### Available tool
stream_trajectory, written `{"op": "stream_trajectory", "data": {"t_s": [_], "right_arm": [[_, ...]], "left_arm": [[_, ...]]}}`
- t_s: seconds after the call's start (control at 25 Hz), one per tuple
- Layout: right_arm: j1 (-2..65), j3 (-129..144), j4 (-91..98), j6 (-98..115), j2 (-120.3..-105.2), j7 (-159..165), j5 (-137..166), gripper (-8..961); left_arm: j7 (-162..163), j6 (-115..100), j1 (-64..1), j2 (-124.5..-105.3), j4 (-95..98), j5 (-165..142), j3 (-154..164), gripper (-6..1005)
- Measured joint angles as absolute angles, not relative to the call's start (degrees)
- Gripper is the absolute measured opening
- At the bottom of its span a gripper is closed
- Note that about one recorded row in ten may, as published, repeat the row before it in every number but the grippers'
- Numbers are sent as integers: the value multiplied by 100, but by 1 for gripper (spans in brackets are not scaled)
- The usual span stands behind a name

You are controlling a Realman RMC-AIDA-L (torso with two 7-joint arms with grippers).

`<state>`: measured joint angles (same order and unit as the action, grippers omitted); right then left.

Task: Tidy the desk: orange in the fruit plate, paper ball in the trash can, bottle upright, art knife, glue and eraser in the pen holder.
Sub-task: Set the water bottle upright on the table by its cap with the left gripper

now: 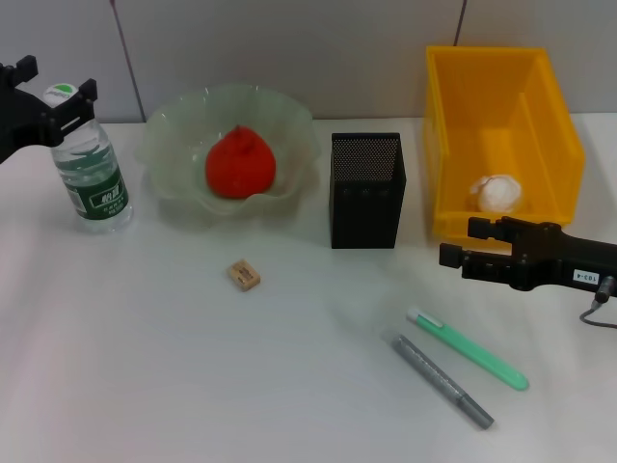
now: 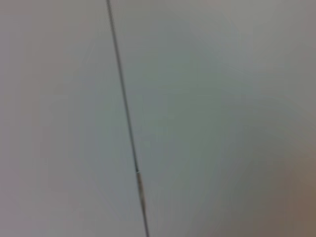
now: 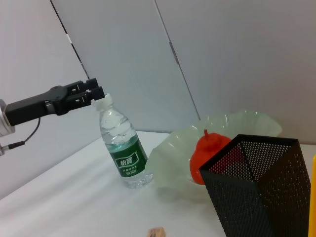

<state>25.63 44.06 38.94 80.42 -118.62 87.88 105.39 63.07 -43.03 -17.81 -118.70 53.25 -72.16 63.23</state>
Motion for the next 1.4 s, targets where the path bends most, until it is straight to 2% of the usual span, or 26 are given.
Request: {"op": "stream_trajectory", "data": {"t_s": [0.16,0.2,0.44,0.88,1.08,1.4], "right_arm": [[2578,4404,3893,8042,-11860,8783,10539,838],[2587,4403,3894,8041,-11859,8782,10539,838],[2625,4410,3882,8022,-11856,8780,10541,838],[2632,4430,3876,7955,-11856,8780,10548,838],[2638,4443,3875,7909,-11856,8780,10547,838],[2637,4447,3875,7901,-11857,8780,10547,839]], "left_arm": [[6275,-4282,-1810,-11869,5283,-7211,6291,800],[6068,-4250,-2075,-11857,4822,-7205,6039,800],[5775,-4248,-2319,-11847,4286,-7203,5798,793],[5705,-4305,-2373,-11846,4092,-7198,5667,770],[5706,-4450,-2349,-11847,4086,-7124,5668,593],[5708,-4627,-2326,-11837,4085,-7022,5670,488]]}}
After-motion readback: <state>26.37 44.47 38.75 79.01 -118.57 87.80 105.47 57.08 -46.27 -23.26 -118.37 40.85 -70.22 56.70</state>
